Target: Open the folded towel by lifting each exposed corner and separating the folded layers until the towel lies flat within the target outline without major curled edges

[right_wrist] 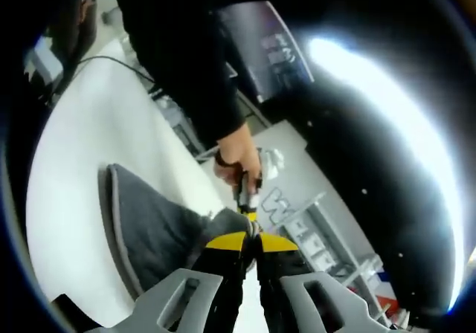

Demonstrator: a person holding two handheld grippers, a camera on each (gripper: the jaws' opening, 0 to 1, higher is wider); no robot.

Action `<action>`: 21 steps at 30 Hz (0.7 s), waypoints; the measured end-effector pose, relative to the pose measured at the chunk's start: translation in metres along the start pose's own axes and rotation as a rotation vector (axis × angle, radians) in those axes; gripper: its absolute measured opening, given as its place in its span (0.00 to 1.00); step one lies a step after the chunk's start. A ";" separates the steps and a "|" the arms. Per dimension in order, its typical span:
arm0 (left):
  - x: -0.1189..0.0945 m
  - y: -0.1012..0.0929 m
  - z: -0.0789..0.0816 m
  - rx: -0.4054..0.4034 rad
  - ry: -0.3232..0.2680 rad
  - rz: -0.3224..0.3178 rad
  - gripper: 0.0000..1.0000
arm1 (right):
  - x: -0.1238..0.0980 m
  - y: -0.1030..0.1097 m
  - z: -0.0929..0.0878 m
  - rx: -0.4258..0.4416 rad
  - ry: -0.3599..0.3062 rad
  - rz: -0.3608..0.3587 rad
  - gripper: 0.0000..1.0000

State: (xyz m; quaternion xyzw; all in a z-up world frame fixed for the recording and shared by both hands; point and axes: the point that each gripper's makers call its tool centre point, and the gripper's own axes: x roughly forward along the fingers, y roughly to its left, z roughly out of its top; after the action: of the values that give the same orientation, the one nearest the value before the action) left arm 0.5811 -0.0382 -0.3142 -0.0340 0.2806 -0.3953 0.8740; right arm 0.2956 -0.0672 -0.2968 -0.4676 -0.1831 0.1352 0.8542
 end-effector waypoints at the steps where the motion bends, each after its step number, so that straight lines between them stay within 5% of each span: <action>1: -0.001 -0.004 0.000 -0.008 -0.011 -0.004 0.05 | -0.001 -0.001 -0.001 0.002 0.002 -0.003 0.00; 8: -0.001 -0.029 0.004 -0.074 -0.071 -0.059 0.04 | -0.004 -0.008 -0.004 0.006 0.014 -0.019 0.00; 21: 0.020 -0.043 0.011 -0.094 -0.076 -0.083 0.04 | -0.008 -0.029 -0.021 0.019 0.050 -0.061 0.00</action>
State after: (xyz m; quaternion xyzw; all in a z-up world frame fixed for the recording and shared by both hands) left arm 0.5688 -0.0835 -0.3018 -0.1015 0.2640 -0.4161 0.8642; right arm 0.2992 -0.1013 -0.2845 -0.4571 -0.1744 0.0991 0.8665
